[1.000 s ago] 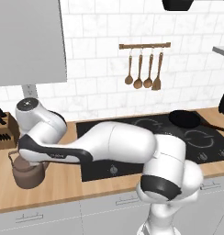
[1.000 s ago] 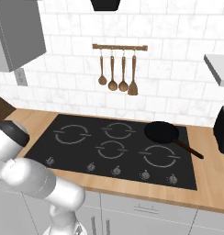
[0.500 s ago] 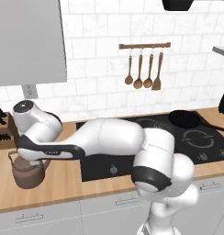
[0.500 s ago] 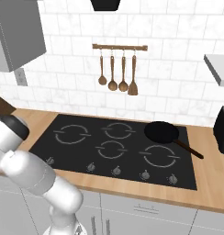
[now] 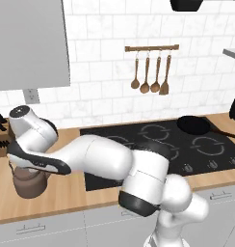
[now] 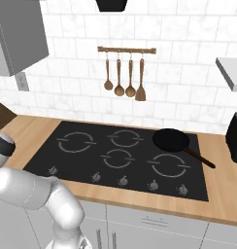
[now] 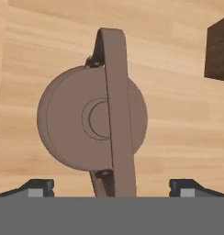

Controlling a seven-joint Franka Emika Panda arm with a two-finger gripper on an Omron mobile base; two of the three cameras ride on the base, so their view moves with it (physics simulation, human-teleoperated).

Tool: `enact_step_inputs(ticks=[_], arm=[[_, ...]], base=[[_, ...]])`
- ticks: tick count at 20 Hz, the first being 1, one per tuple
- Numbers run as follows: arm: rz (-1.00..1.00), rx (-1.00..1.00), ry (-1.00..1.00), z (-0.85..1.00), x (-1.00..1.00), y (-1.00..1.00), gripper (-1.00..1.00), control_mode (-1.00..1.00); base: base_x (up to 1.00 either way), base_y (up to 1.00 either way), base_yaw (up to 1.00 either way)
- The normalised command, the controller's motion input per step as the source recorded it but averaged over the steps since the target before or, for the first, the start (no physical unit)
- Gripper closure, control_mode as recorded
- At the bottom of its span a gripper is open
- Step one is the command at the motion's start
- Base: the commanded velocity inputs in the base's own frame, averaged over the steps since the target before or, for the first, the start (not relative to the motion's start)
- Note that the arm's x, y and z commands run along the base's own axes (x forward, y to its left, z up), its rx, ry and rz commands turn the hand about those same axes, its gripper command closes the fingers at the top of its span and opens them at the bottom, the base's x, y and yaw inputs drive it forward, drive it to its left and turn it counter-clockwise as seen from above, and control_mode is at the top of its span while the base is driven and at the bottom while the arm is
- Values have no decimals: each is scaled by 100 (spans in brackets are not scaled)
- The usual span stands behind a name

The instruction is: Pick the kettle from the counter and place it on a stove burner. Then turn the burner on.

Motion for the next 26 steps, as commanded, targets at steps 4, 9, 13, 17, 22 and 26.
enact_step_inputs(ticks=[4, 9, 13, 17, 22, 26], arm=[[0, -2, 1, -33, 4, 3, -100, -100], [0, -1, 0, -18, 17, 5, 100, -100], [0, 0, 0, 0, 4, 0, 100, -100], [0, 0, -7, 0, -9, -1, 100, -100], [0, -8, -30, 7, -49, -37, 100, -100], [0, -18, -52, 24, -53, -84, 100, -100]], base=[[0, 0, 0], [0, 0, 0], [0, 0, 0], [0, 0, 0], [0, 0, 0], [0, 0, 0]])
